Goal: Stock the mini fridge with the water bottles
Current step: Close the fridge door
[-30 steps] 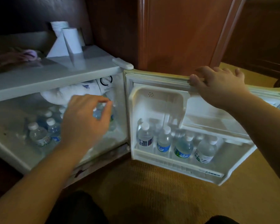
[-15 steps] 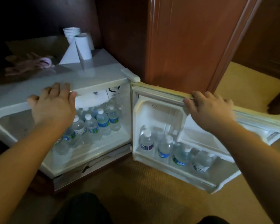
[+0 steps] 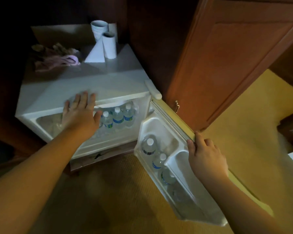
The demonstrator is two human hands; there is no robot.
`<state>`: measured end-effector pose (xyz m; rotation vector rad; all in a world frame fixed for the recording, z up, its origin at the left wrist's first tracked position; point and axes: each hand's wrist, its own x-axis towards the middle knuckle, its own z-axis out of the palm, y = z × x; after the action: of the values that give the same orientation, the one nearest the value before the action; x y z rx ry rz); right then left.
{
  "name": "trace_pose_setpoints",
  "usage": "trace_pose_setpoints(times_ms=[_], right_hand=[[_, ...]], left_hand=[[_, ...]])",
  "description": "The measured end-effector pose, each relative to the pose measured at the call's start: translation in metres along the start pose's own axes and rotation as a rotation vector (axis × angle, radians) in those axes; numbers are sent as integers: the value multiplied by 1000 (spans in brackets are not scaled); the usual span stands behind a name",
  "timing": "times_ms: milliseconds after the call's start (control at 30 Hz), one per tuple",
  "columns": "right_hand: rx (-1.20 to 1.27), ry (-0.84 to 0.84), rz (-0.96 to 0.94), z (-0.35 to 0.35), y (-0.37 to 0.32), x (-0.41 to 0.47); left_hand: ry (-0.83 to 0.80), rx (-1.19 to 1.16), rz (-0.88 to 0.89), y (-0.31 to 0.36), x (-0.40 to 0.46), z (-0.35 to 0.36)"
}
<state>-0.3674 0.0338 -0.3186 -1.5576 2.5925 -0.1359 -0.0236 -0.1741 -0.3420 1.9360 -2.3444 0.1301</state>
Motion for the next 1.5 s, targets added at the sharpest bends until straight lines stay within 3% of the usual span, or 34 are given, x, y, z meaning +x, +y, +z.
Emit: trace_pose_setpoints(times_ms=[367,633,767,900,1067,1300,1500], right_hand=[[200,-121,6,-5,-41,-33],[341,-116,-48,-6,-57,-54],[319,-155,-215,-12,-61,-51],[287,-202,-546,-14,-63,-35],[355,-252,-834,0,-61,-23],[227,-238,-907,13,-79,-21],[296,-289,-852,14,-112,-30]], left_hand=[[-160,-3,93,-14,-6,-17],[-275,-99,114,-32,-25,-29],[-275,-120,67,-38,-19,-51],[-271,-58,-59,-68,-12,-62],[-374,27,-41,-110,-24,-52],[-331,-15,-82,-101,-27,-45],[-323,-54,-123,-96,-26,-48]])
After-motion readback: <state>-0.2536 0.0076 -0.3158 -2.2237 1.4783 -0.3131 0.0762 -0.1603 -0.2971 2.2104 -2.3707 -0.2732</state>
